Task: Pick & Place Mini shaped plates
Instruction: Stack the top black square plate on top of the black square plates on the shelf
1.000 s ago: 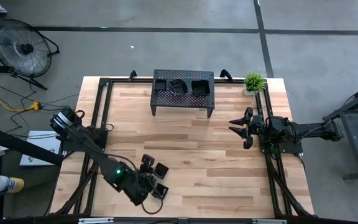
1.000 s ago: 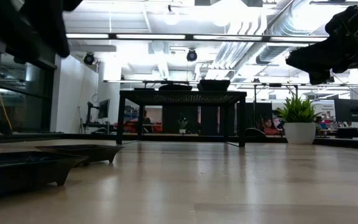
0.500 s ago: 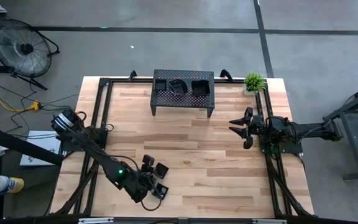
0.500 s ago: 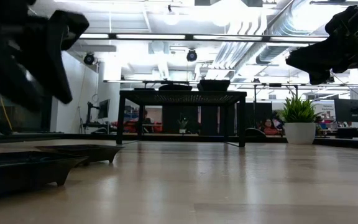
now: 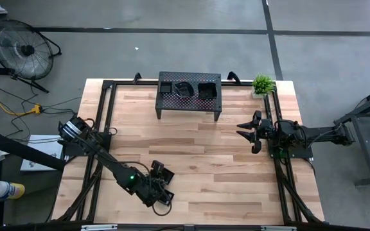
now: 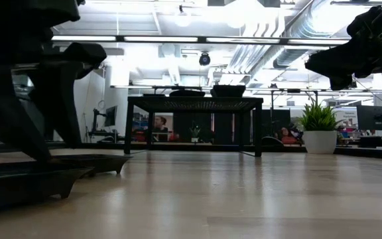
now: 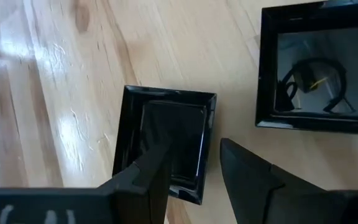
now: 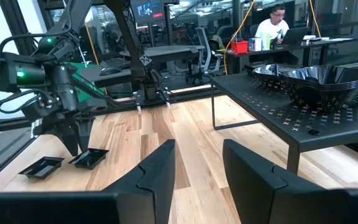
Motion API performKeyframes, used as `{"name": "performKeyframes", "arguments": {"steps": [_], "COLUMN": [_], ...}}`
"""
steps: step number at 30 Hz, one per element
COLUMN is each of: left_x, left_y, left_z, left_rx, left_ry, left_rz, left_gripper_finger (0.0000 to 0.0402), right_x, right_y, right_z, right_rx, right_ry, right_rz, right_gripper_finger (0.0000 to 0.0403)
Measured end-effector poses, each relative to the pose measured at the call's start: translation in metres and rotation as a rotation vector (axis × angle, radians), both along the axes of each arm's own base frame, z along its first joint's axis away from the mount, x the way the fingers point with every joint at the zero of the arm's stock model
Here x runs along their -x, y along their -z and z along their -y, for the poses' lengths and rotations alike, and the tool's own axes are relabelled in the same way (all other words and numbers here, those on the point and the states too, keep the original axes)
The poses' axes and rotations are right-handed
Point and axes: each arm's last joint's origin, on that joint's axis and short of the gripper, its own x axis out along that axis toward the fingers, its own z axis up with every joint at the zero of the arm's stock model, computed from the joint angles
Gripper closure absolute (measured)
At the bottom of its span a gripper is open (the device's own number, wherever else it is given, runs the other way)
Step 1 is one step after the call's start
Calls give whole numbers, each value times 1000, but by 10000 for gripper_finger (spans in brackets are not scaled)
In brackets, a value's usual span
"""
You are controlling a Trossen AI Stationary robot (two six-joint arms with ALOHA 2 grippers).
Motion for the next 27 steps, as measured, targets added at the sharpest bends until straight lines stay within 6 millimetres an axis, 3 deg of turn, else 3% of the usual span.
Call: {"name": "performKeyframes", "arguments": {"steps": [9,27], "left_x": [-2,-2], "left_y": [14,13], "left_z": [1,0], "left_rx": [-11,-63], "left_ry": [18,39], "left_rz": [-61,-41], "left_gripper_finger": [285,362], "right_x": [0,0], "right_y": [0,0], "right_z": [0,0], "right_rx": [0,0], "right_ry": [0,0], "right_rz": [0,1], "right_gripper_finger": [273,273]}}
